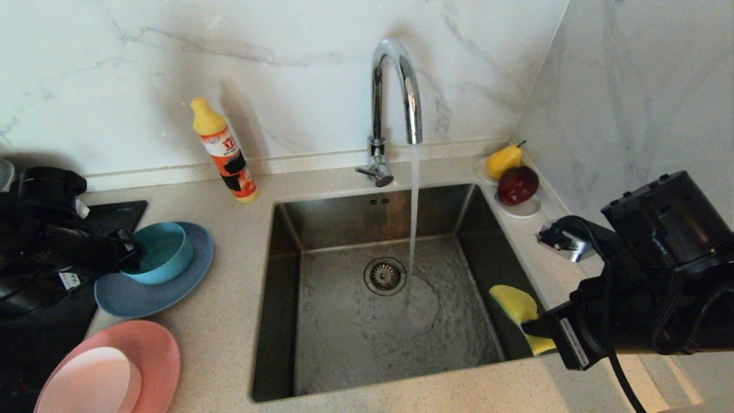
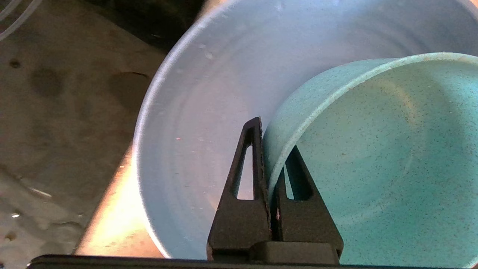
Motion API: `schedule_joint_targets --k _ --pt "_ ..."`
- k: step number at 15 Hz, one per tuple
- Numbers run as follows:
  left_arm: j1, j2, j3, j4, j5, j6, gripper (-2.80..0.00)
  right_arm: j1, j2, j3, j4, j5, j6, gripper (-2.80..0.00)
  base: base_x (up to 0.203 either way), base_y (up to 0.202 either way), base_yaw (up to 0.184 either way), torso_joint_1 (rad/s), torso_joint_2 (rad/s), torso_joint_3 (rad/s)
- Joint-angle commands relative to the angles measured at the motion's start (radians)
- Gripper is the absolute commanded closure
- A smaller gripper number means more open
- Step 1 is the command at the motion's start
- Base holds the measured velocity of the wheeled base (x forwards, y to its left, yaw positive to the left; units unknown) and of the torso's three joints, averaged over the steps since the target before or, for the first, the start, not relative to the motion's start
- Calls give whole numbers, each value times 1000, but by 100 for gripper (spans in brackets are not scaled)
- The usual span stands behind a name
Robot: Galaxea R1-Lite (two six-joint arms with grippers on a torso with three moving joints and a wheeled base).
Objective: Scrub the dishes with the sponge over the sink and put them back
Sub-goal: Pick up a bowl and the sponge
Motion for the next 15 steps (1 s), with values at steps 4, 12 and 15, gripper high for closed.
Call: schedule_joint_targets --k 4,12,15 --pt "25 -72 -9 13 -2 -12 0 0 4 -2 1 0 0 0 0 0 0 0 0 0" --pt "21 -436 -193 278 -34 7 0 1 -19 -11 3 -1 5 0 0 0 0 0 0 0" --pt "-39 -557 -234 362 -81 59 0 4 -28 -14 3 -2 5 0 0 0 0 0 0 0"
